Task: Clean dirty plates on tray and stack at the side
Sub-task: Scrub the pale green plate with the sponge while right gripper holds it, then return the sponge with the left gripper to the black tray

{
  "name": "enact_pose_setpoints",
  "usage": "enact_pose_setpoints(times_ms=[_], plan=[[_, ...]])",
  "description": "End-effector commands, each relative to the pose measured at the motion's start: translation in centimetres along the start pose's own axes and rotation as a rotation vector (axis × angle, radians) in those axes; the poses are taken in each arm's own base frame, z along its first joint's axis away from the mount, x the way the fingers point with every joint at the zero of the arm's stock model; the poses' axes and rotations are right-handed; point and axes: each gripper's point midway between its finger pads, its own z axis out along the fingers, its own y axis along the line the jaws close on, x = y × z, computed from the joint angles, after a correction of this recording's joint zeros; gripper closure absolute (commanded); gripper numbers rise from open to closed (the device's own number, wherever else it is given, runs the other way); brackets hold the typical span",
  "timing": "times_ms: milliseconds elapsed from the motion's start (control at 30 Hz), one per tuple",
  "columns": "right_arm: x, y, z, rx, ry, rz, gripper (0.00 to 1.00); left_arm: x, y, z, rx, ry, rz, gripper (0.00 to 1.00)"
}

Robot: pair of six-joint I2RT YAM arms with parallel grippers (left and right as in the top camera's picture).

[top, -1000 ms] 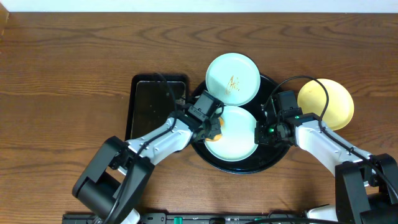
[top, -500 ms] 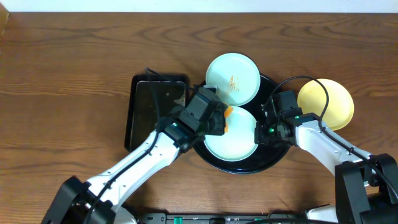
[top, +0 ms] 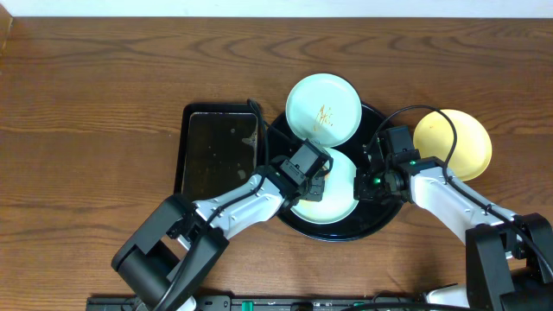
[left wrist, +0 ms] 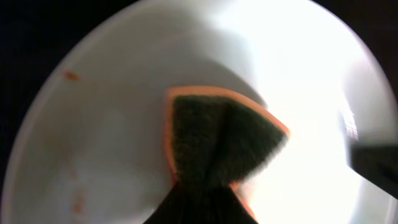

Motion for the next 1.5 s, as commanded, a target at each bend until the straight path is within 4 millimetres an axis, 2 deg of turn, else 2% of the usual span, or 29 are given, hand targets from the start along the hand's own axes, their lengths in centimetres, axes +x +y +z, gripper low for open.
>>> enact_pose_setpoints(times_ms=[0,167,333,433,600,667,767,833,1133,1233,1300,1400,1467], plan=[[2.0,-2.5,1.6,0.11,0.064,0.007,0.99,-1.5,4.2,0.1,-0.22,-0.092,0.018,0.87],[2.0,-2.5,1.6,0.107,0.065,0.007,0.99,-2.6,6.9,-0.4,-0.305,-0.116,0.015,0.87],[2.1,-2.5,1.6,0.108,0.066,0.007,0.99,-4.0,7.1,-1.8,-0.298,-0.147,0.039,0.88],[2.1,-2.5,1.6,0.108,0.067,0.007,0.99,-4.8,6.2,-4.0,-0.263,-0.179,0.039,0.88],[2.1,-2.5,1.6,0.108,0.067,0.007,0.99,-6.1,5.4,-9.0,-0.223,-0.25,0.045,0.88],[2.1,-2.5,1.6,0.108,0.067,0.007,0.99,-6.4,5.4,-11.0,-0.213,-0.277,0.037,0.88],[2.1,-2.5,1.6,0.108,0.067,0.007,0.99,-6.6,6.3,-12.4,-0.222,-0.291,0.014,0.87],[2.1,-2.5,1.6,0.108,0.067,0.007,0.99,-6.7,7.4,-12.7,-0.241,-0.288,-0.008,0.87],[2.2,-1.9,1.7,0.074,0.075,0.001,0.99,-6.1,15.0,-12.6,-0.373,-0.221,-0.17,0.88],[1.9,-0.6,1.7,0.0,0.072,-0.056,0.99,-5.3,16.7,-12.0,-0.4,-0.176,-0.206,0.88],[1.6,1.2,1.2,-0.095,0.058,-0.116,0.99,-4.4,17.8,-11.3,-0.415,-0.133,-0.231,0.88],[1.0,3.1,0.3,-0.186,0.022,-0.183,0.99,-3.8,18.6,-10.4,-0.435,-0.096,-0.243,0.88],[0.7,3.5,-0.4,-0.195,0.0,-0.191,0.99,-3.4,18.9,-9.9,-0.444,-0.076,-0.243,0.88]])
